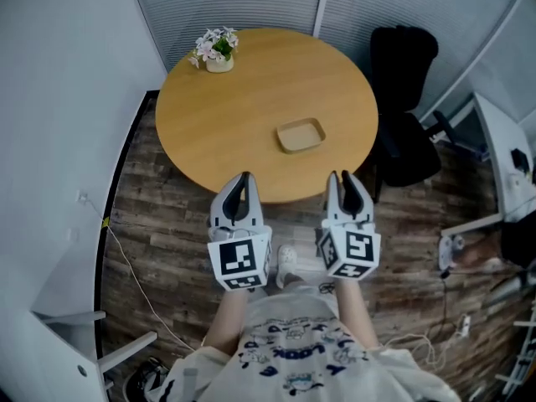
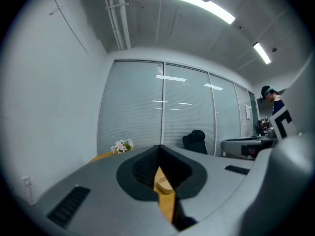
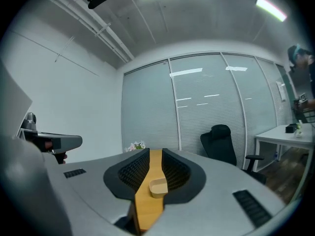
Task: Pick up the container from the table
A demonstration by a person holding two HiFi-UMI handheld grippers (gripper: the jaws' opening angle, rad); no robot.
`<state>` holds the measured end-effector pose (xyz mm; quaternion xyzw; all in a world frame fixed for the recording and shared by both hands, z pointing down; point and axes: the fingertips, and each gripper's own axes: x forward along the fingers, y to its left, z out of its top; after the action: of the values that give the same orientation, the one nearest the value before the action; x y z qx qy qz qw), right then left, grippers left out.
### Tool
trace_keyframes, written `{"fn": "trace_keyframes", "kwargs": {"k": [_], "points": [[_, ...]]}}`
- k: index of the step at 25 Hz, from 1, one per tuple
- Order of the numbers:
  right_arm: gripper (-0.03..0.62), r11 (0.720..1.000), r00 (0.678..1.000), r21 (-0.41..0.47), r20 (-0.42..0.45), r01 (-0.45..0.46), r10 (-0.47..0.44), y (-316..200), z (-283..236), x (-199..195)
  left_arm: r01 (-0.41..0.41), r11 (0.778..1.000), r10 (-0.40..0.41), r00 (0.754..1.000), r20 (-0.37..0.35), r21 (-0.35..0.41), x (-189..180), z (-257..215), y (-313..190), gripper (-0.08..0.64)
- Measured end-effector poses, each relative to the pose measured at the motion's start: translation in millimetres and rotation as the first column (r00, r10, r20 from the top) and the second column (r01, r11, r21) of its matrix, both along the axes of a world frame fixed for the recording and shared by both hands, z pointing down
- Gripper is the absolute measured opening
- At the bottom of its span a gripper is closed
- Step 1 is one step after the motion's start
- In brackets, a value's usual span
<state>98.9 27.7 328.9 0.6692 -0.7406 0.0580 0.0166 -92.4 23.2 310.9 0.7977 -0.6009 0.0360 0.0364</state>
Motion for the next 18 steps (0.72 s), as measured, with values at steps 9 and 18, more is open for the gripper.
{"fn": "trace_keyframes", "kwargs": {"k": [9,18], "points": [[0.058,0.999,1.000,-0.030,0.016,0.026,-0.026,-85.7,12.0,42.4,0.034,0.999,-0.034,0.999,0.007,-0.021,36.8,6.4,-76.5,0.003],[0.058,0.995,0.999,-0.099,0.039,0.034,-0.030,-131.9,38.7,58.1,0.044,0.996,-0.044,0.999,0.009,-0.080,55.0,27.9,-122.7,0.003]]}}
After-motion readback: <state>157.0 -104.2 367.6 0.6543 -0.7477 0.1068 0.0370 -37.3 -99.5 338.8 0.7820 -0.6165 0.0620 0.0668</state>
